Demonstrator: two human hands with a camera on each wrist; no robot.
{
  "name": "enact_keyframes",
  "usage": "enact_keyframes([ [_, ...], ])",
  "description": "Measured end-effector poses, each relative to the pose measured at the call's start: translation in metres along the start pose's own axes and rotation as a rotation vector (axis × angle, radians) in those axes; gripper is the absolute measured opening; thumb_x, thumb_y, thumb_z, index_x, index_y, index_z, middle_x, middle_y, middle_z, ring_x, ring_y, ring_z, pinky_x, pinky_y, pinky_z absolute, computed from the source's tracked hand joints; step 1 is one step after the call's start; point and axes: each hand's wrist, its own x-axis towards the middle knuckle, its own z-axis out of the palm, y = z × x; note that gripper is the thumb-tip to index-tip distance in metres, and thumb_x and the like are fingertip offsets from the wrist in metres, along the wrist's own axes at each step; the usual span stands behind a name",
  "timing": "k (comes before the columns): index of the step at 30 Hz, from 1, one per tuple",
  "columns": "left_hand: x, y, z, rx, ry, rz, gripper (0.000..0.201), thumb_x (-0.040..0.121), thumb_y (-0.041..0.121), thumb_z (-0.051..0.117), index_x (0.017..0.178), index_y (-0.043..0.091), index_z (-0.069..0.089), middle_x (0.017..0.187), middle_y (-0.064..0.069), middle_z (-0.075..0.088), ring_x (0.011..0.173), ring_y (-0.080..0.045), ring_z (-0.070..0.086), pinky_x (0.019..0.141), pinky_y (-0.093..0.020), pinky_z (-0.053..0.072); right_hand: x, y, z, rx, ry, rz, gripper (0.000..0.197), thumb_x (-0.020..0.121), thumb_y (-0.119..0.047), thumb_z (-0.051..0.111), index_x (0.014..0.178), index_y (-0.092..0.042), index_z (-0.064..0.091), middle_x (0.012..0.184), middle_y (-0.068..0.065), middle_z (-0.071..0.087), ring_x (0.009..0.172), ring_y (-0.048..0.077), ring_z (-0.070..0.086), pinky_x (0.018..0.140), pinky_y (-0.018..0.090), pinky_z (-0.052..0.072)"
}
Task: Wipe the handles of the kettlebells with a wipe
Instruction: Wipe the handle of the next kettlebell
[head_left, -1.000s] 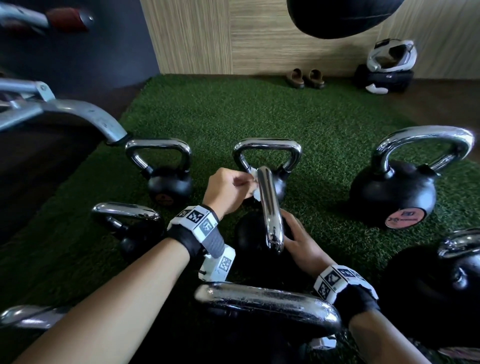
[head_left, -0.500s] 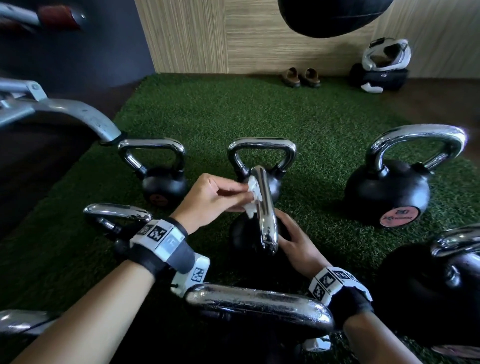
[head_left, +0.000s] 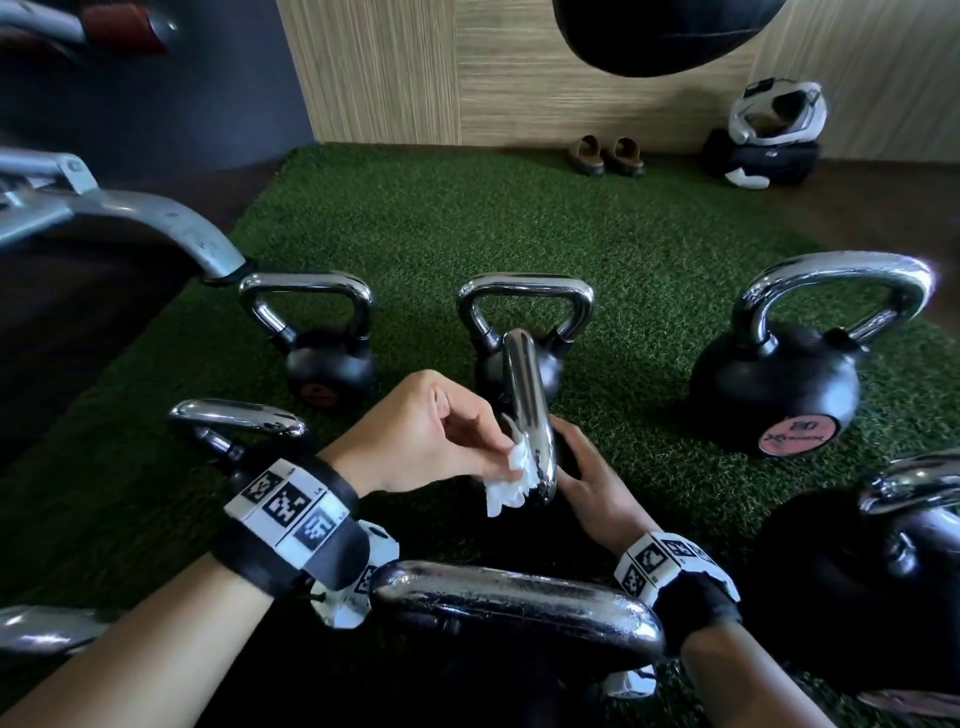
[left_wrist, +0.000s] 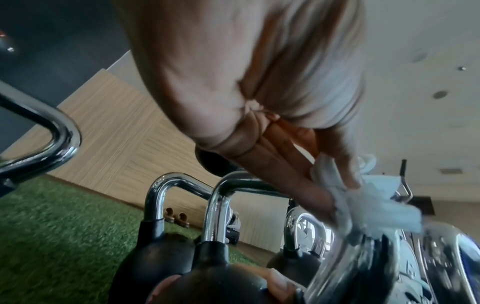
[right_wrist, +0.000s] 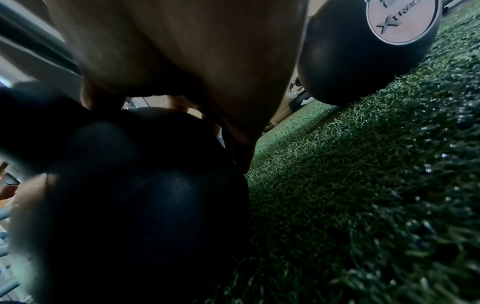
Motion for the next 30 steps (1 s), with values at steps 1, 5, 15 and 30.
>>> enact_keyframes([
  [1,0.0,0.0,0.001,0.032,-0.002,0.004,0.016,0.069,0.012,0.091,0.077,0.021,0.08,0.08,0.007,0.08,0.073,-0.006,0.073,0.07,-0.018,0.056,-0.001,-0.001,0.0,-0.001,0.0,0.003,0.082,0.081,-0.071,0.058,0.151,-0.03,0.043,0.15,-0.008,0.051,0.14,0.006,0.045,0.121,0.044,0.034],
  [5,-0.007,-0.009,0.008,0.167,-0.02,-0.007,0.015,0.072,0.011,0.093,0.08,0.02,0.083,0.08,0.013,0.08,0.075,-0.006,0.076,0.071,-0.018,0.056,-0.002,-0.002,-0.002,-0.001,0.001,0.019,0.079,0.081,-0.067,0.058,0.15,-0.033,0.042,0.15,-0.006,0.05,0.138,0.007,0.046,0.12,0.043,0.035],
  [15,-0.023,-0.035,0.033,0.242,0.133,0.007,0.013,0.077,0.014,0.09,0.088,0.013,0.085,0.09,0.009,0.081,0.087,-0.001,0.076,0.087,-0.029,0.062,0.0,0.006,0.002,-0.007,0.007,0.001,0.076,0.083,-0.067,0.056,0.149,-0.034,0.042,0.147,-0.007,0.052,0.138,0.007,0.047,0.119,0.045,0.036],
  [30,-0.003,0.024,-0.043,0.129,0.339,0.135,0.02,0.071,0.028,0.084,0.091,0.027,0.08,0.09,0.013,0.08,0.082,-0.005,0.076,0.078,-0.019,0.059,-0.002,-0.15,-0.062,0.055,0.053,-0.278,0.035,0.086,-0.016,0.077,0.121,-0.018,0.074,0.097,-0.002,0.079,0.076,0.007,0.069,0.071,0.022,0.057],
])
